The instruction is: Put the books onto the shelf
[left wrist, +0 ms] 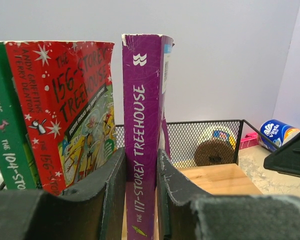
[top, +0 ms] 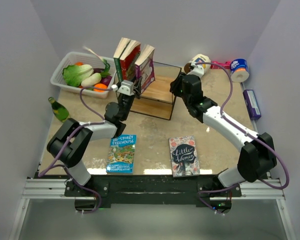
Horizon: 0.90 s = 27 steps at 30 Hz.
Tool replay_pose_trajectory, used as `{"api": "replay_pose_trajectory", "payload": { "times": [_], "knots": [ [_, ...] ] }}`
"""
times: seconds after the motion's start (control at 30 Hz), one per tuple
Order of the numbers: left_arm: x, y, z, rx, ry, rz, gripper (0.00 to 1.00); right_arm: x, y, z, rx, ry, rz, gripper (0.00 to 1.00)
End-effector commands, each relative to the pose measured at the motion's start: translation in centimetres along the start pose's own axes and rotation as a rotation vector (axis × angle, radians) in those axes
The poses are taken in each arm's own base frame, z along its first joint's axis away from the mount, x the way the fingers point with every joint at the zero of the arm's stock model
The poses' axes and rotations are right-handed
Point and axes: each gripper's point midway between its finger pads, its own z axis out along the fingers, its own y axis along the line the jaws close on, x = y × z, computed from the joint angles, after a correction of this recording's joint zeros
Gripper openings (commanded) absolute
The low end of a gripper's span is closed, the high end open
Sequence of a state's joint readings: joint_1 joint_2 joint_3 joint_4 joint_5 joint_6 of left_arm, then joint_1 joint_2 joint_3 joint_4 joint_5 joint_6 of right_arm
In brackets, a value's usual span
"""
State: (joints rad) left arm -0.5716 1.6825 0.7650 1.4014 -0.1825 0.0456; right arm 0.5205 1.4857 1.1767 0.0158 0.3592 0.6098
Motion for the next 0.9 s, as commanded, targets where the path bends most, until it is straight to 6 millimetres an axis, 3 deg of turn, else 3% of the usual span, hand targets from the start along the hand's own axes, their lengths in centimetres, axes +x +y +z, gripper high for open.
{"api": "replay_pose_trajectory", "payload": {
  "times": [0.0, 0.17, 0.3, 0.47, 0.67, 0.87],
  "knots": [
    [-11.5, 1.0, 0.4, -0.037, -0.486, -0.070, 0.00, -0.6, 0.1, 0.7, -0.010, -0.027, 0.016, 0.33],
    [-11.7, 0.8, 1.4, -0.037, -0.500, -0.058, 0.00, -0.2, 0.1, 0.9, -0.010, -0.020, 0.012, 0.33],
    [-9.5, 0.7, 1.4, -0.030, -0.450, -0.038, 0.00, -0.1, 0.0, 1.0, -0.009, -0.017, 0.011, 0.33],
    [-7.7, 0.8, 0.0, -0.034, -0.402, -0.035, 0.04, -0.1, -0.1, 0.9, -0.006, -0.019, 0.008, 0.33],
    [-7.6, 0.2, -0.8, -0.001, -0.387, 0.005, 0.30, 0.1, 0.0, 1.0, -0.012, -0.014, 0.013, 0.35],
    [-8.5, 0.5, -0.9, -0.010, -0.396, 0.009, 0.46, 0.3, 0.0, 1.0, -0.015, -0.010, 0.016, 0.36]
  ]
}}
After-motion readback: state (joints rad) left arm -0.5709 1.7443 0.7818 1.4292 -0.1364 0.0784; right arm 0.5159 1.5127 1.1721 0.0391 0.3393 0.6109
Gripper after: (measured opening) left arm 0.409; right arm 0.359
